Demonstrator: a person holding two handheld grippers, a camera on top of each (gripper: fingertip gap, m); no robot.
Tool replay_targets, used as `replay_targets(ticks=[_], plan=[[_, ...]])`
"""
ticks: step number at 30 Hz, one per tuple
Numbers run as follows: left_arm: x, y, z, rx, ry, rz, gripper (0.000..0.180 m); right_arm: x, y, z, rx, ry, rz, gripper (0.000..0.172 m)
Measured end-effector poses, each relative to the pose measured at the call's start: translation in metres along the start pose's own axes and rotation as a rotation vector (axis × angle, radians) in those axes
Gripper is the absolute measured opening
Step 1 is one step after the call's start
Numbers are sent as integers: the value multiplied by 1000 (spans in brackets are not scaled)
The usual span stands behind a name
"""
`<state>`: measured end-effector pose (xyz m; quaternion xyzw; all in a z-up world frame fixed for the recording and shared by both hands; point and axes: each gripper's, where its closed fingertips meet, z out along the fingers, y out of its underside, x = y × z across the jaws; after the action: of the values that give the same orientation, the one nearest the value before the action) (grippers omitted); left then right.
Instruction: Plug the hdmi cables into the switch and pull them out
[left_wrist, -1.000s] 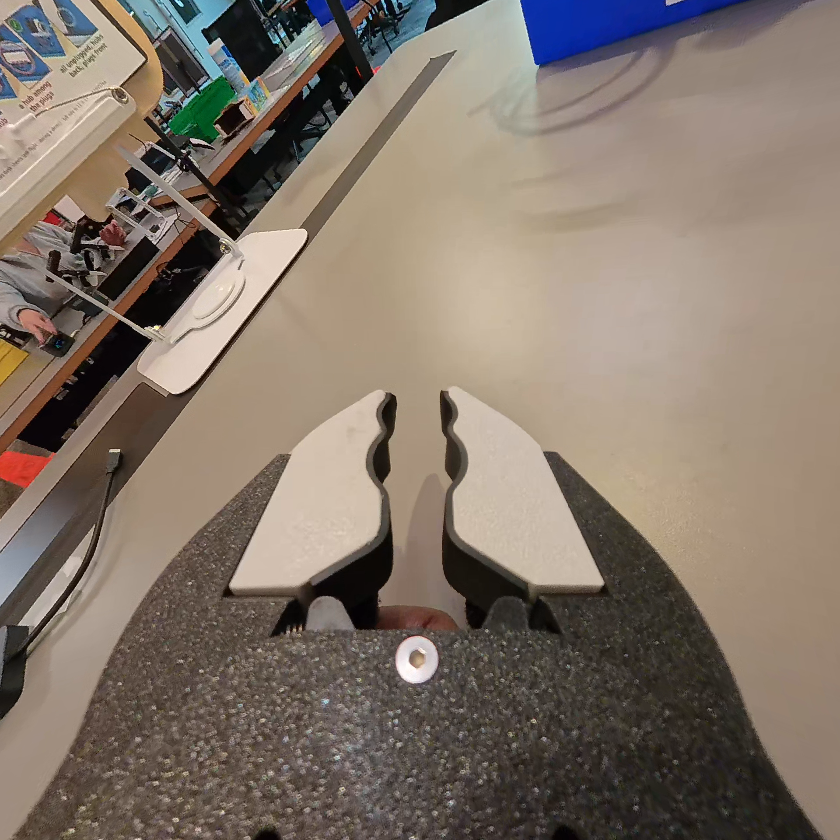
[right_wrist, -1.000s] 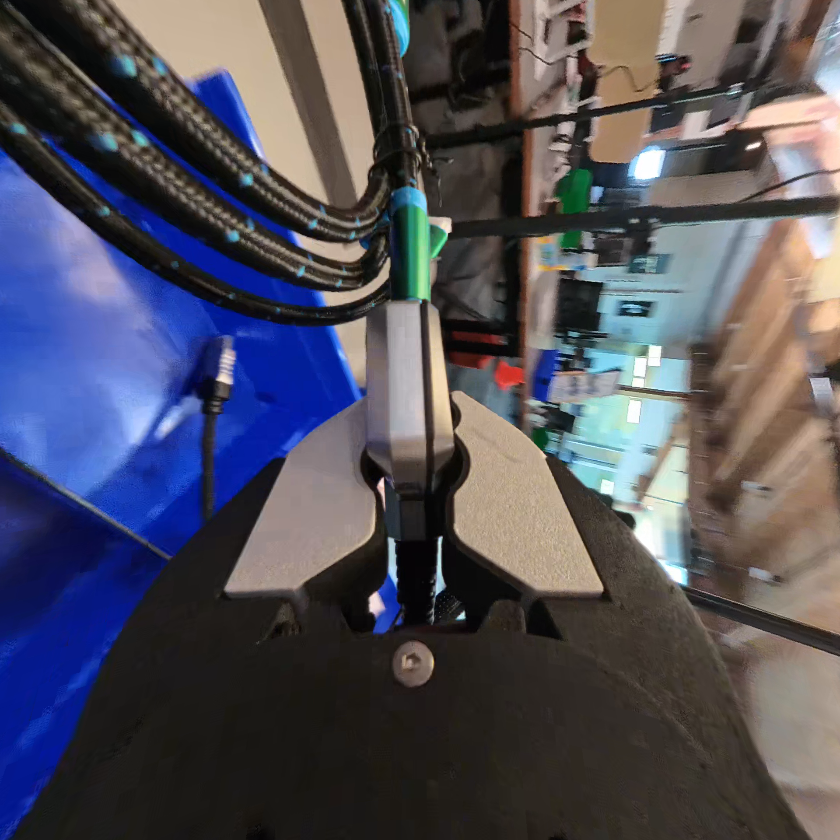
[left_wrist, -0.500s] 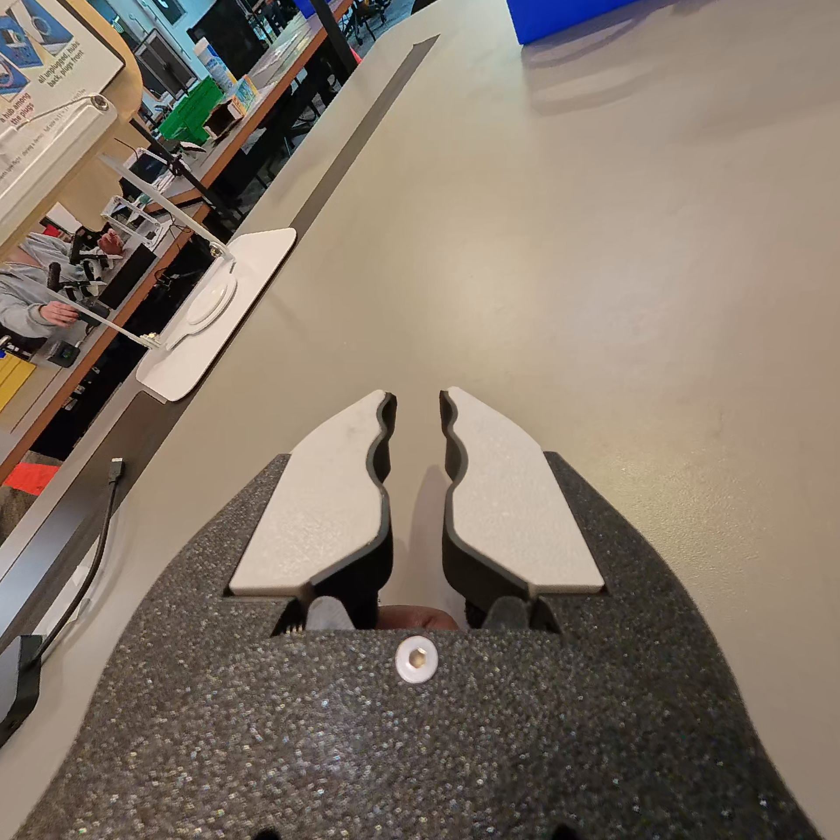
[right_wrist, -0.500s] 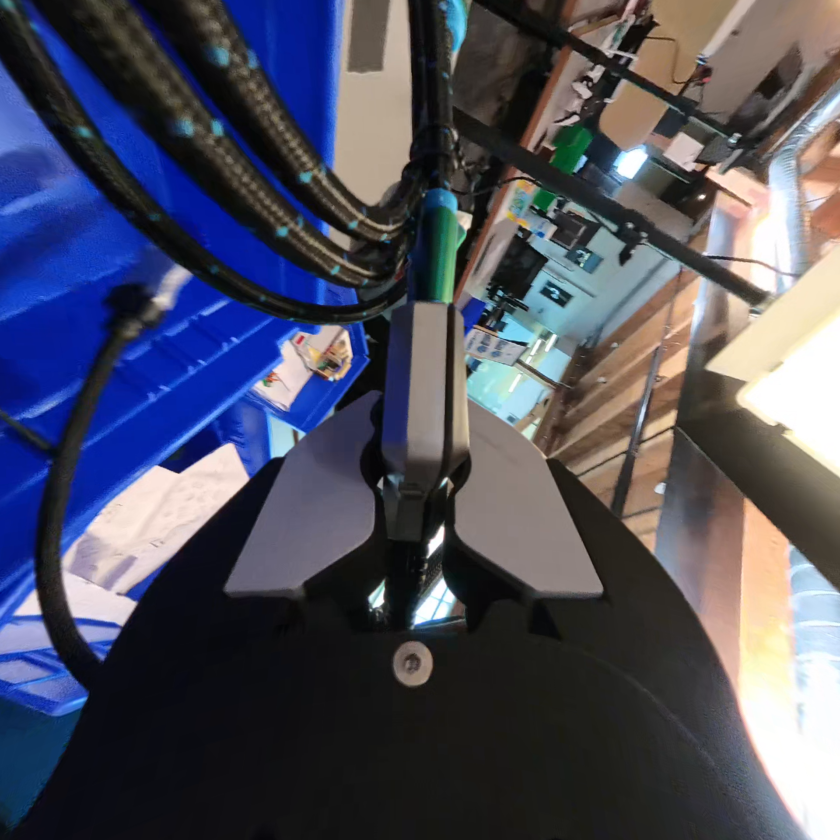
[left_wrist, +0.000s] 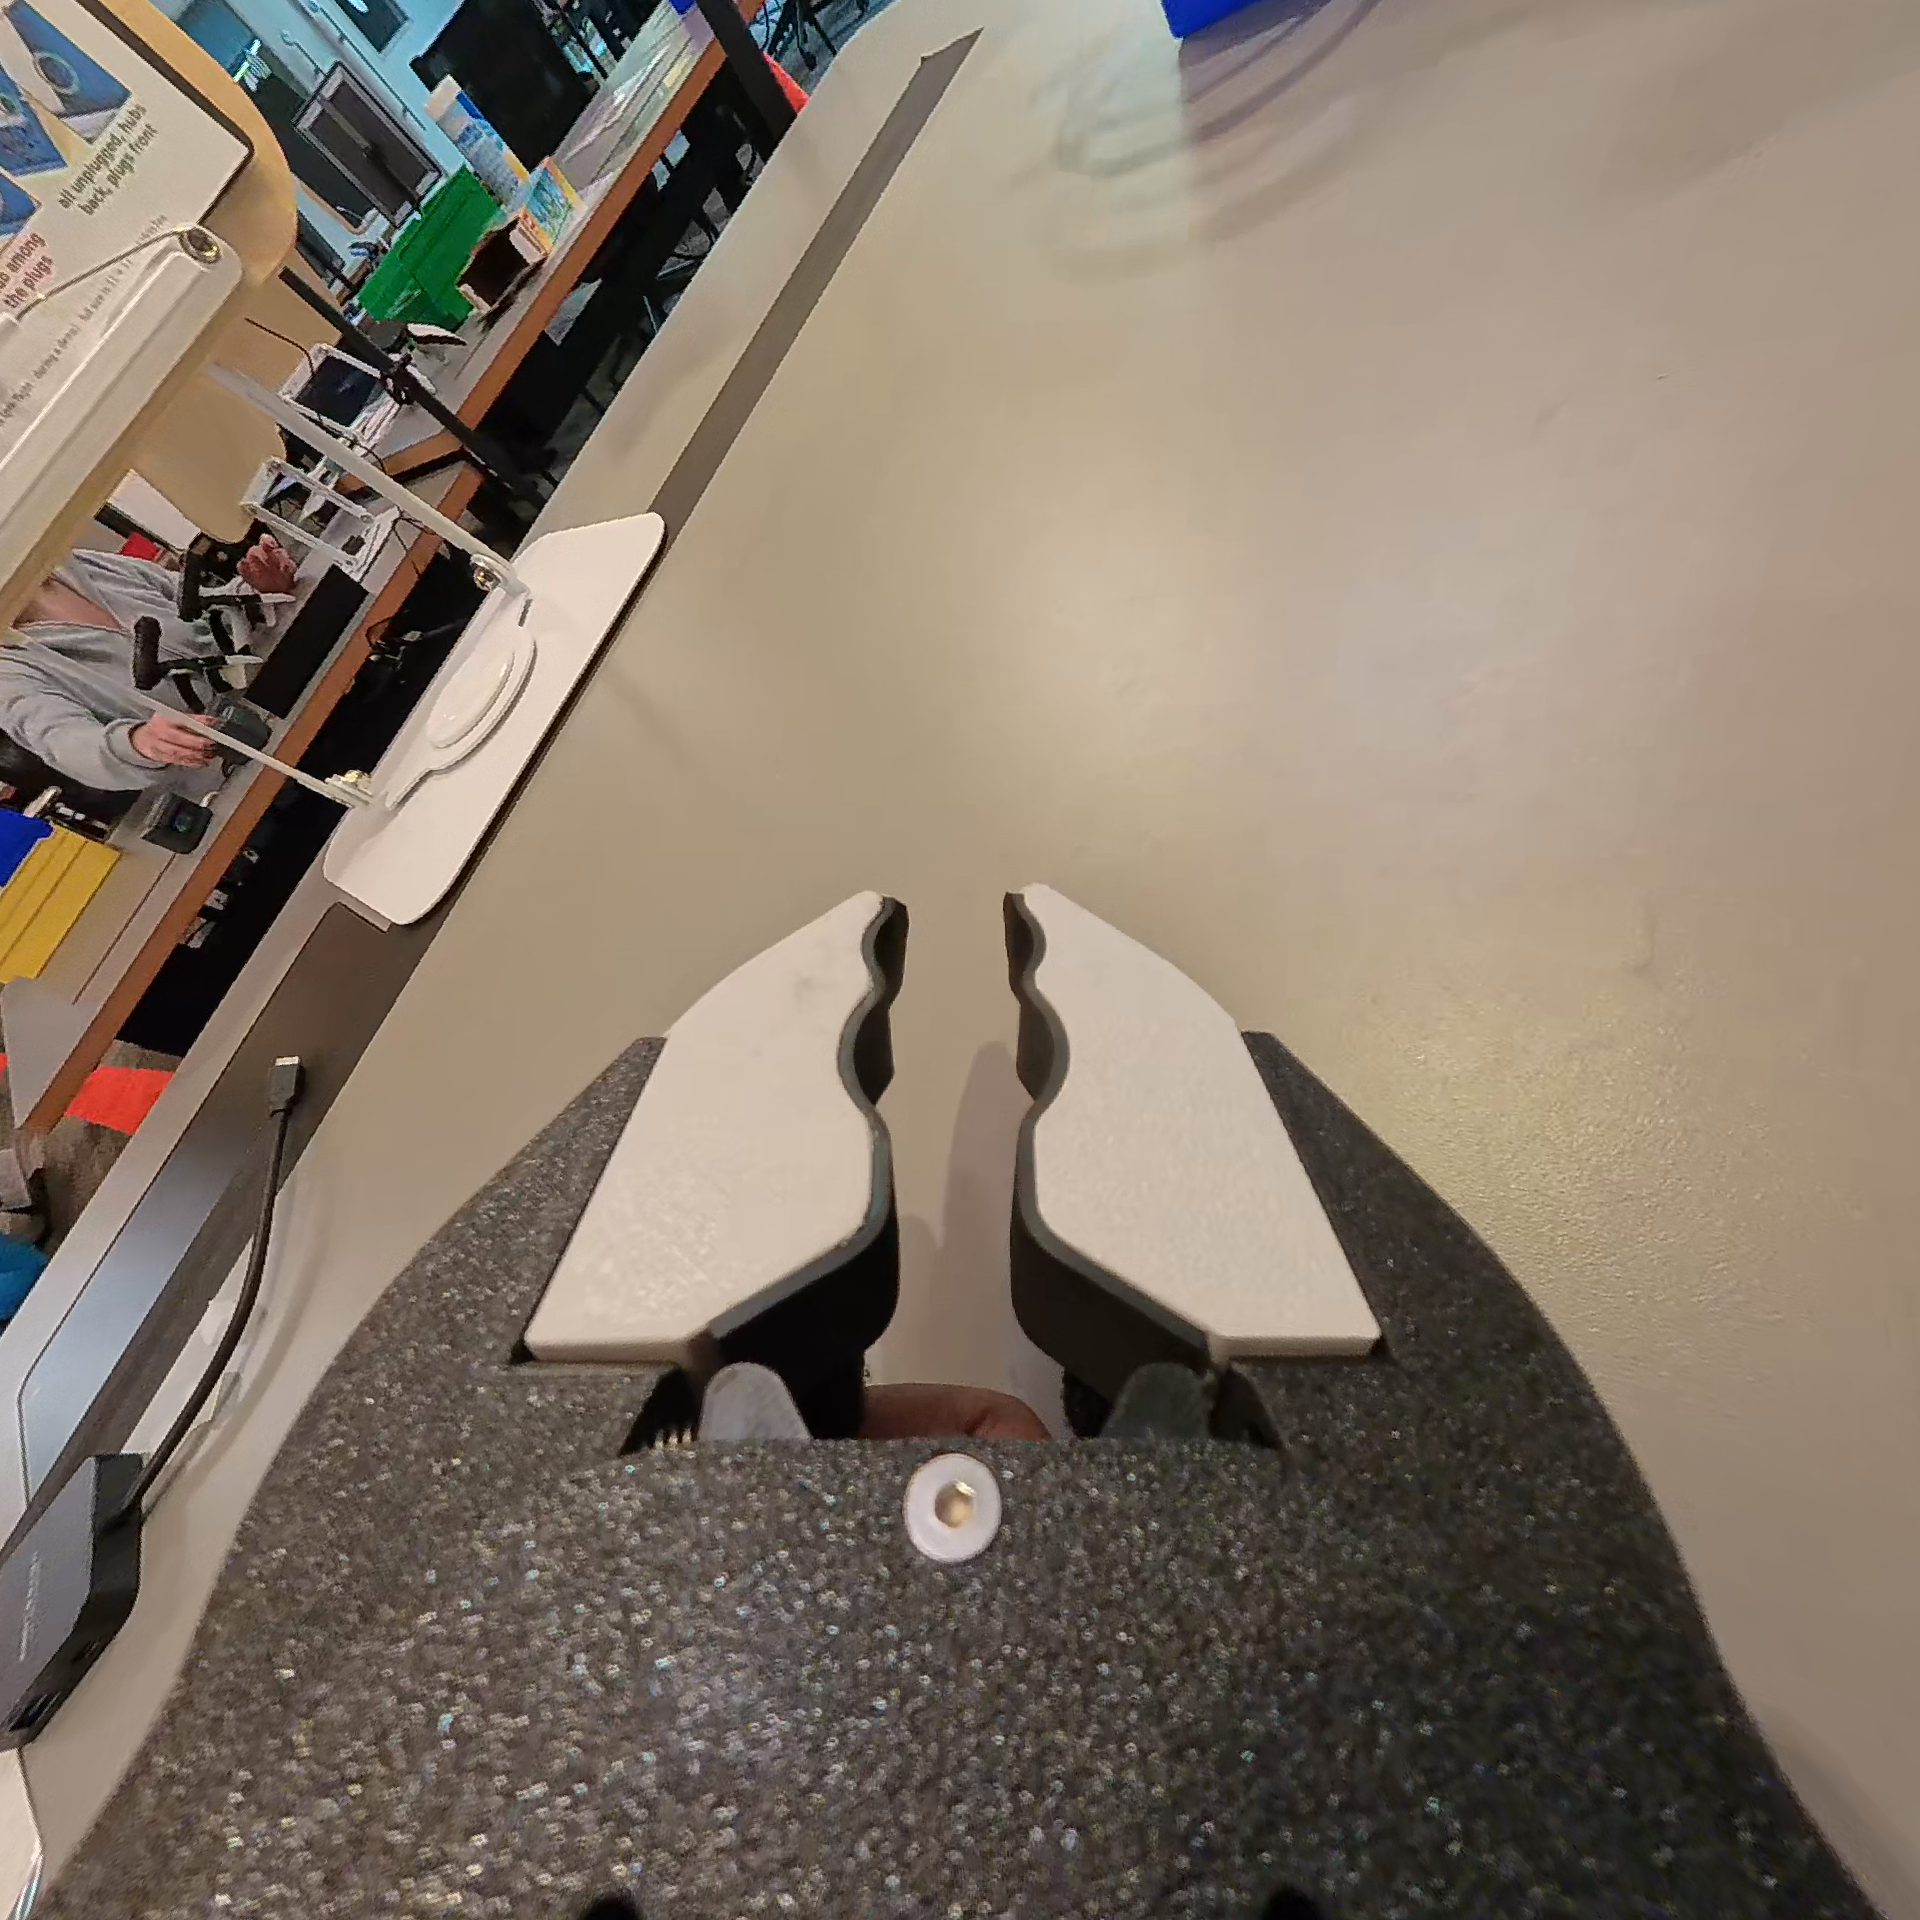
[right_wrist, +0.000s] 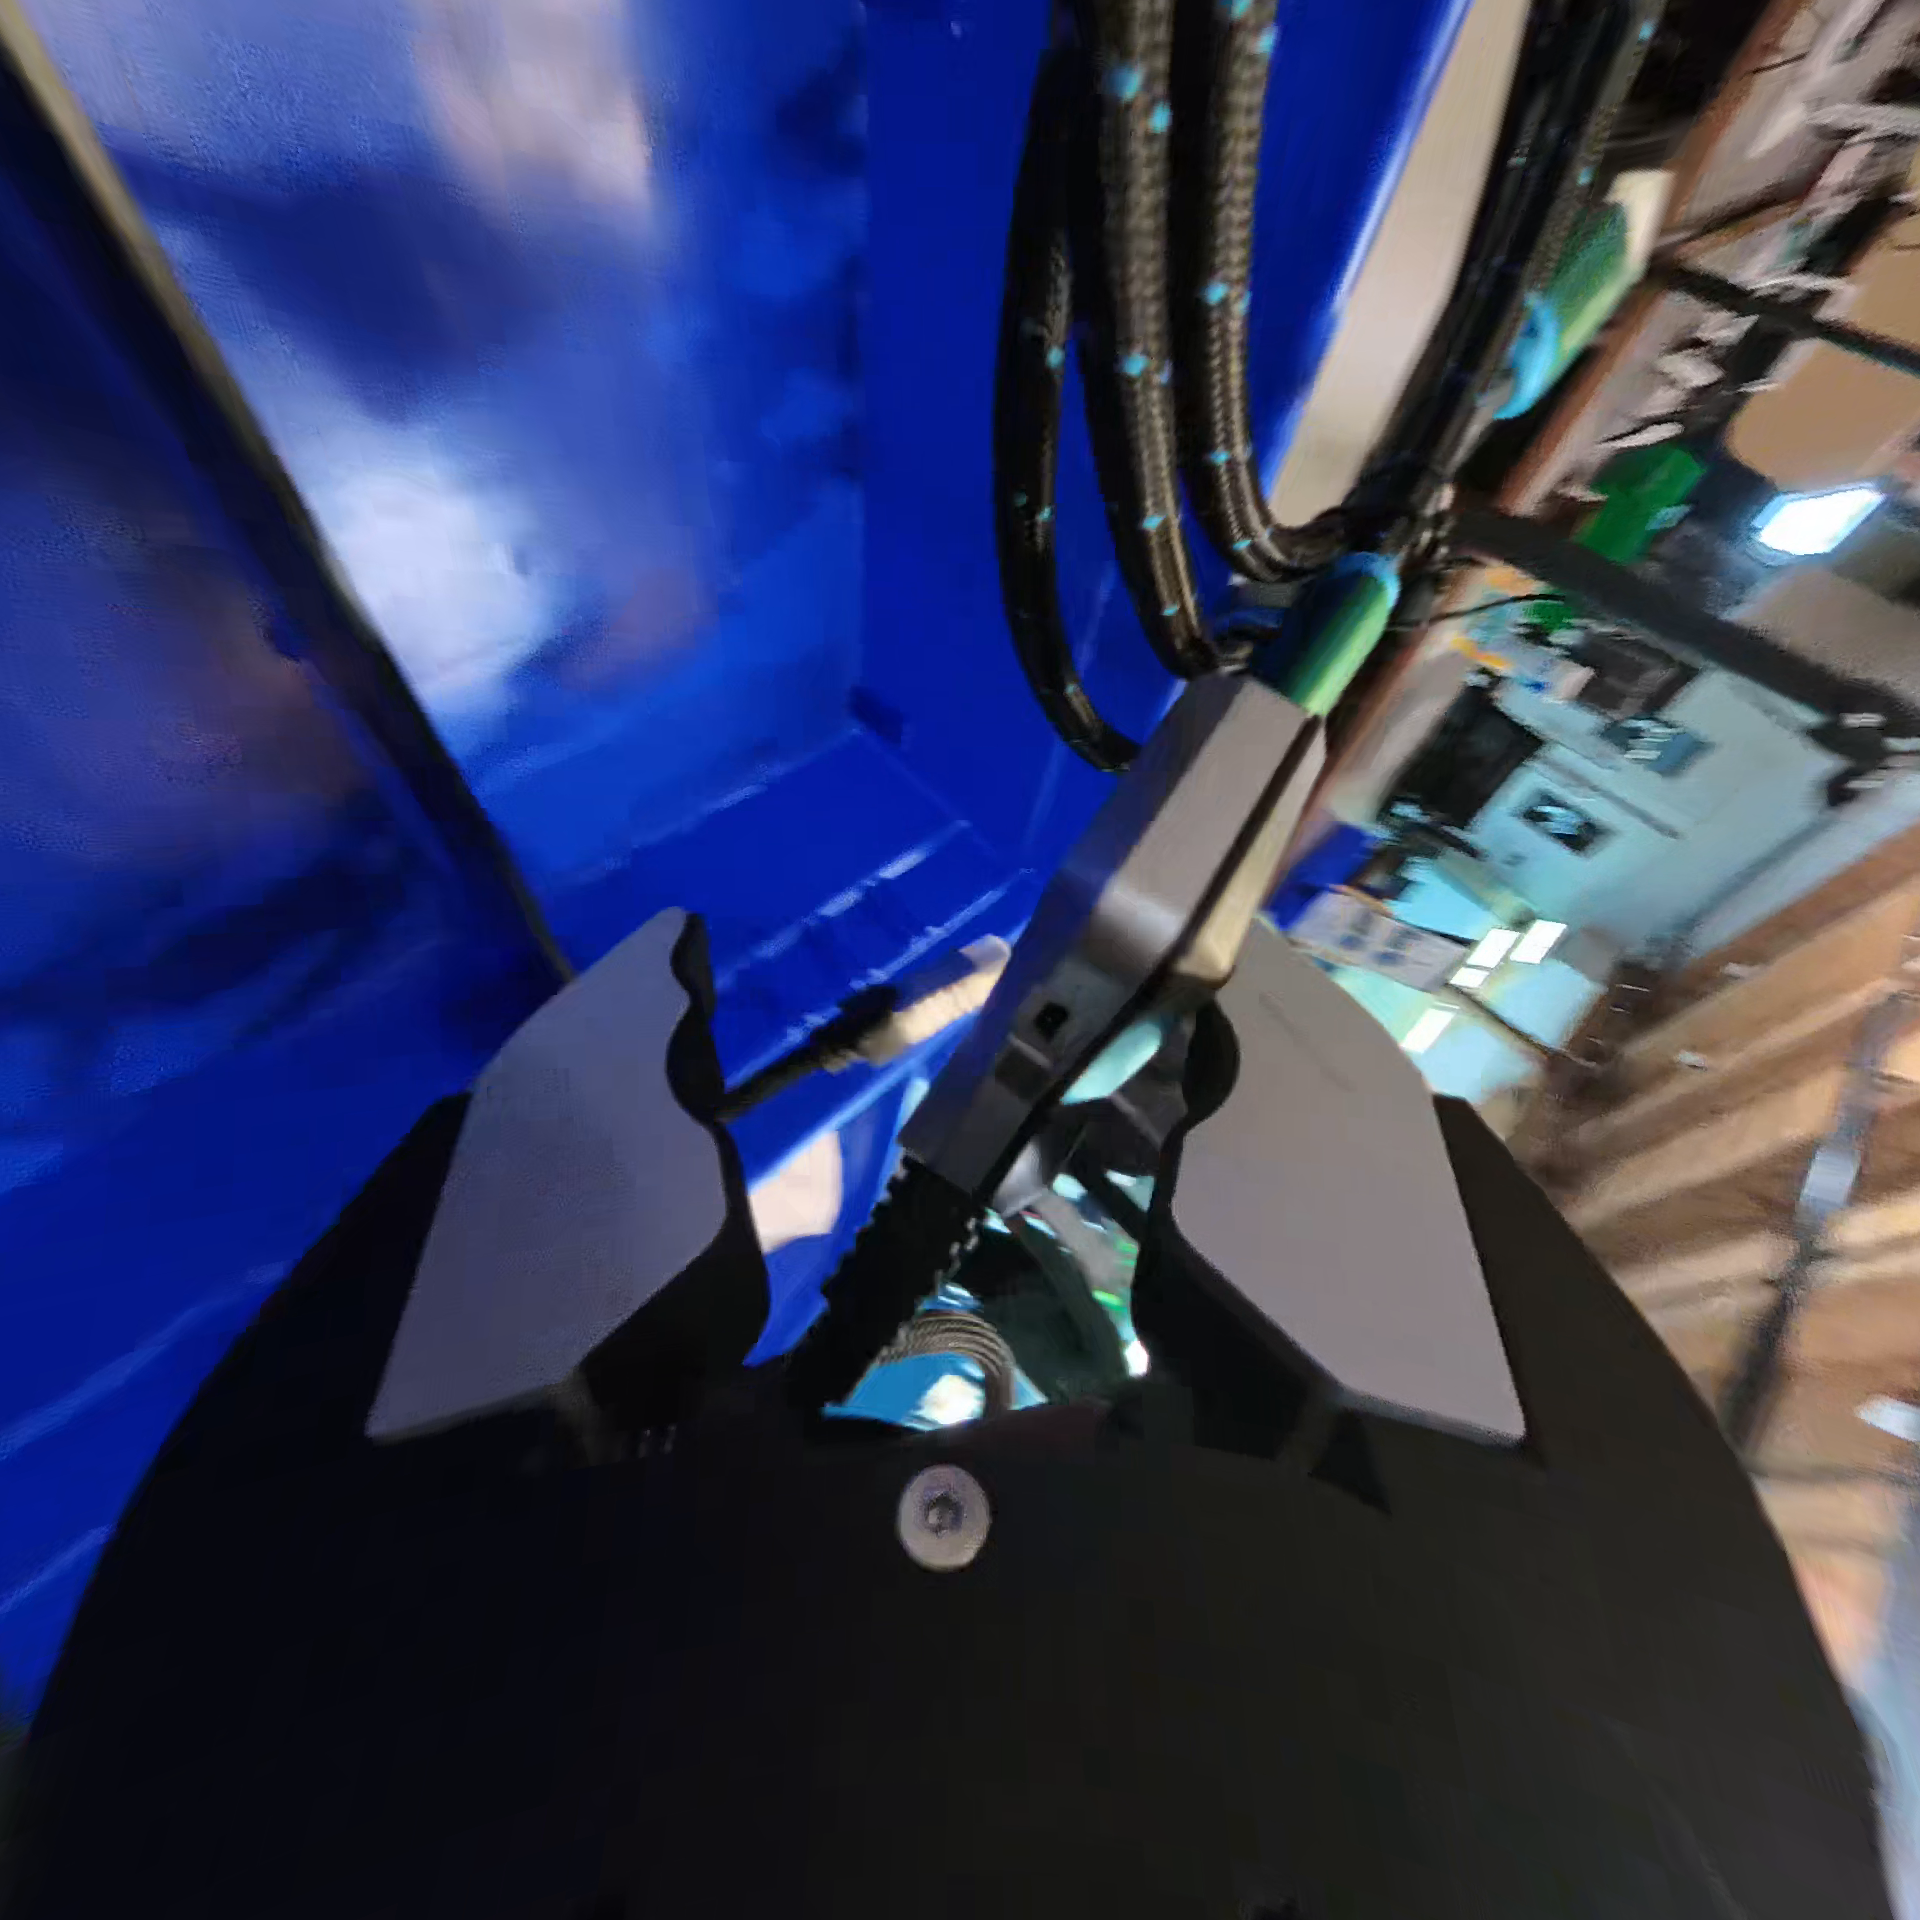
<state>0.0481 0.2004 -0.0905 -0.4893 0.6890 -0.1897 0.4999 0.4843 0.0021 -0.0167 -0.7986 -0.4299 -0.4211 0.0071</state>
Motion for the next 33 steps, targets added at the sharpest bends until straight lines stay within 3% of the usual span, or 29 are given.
replay_targets(ticks=[9,12,17,27,33], plan=[[1,0,-1,-2,2,2,19,-30,-27,-27,41,-450,433,110],[1,0,-1,-3,4,4,19,-29,-38,-42,66,-535,499,89],[3,1,0,-8,10,8,19,-19,-33,-47,84,-536,527,84],[4,2,1,-17,11,20,19,-26,-19,-33,156,-689,659,92],[2,3,-1,-15,5,7,18,7,13,-96,302,-469,819,92]])
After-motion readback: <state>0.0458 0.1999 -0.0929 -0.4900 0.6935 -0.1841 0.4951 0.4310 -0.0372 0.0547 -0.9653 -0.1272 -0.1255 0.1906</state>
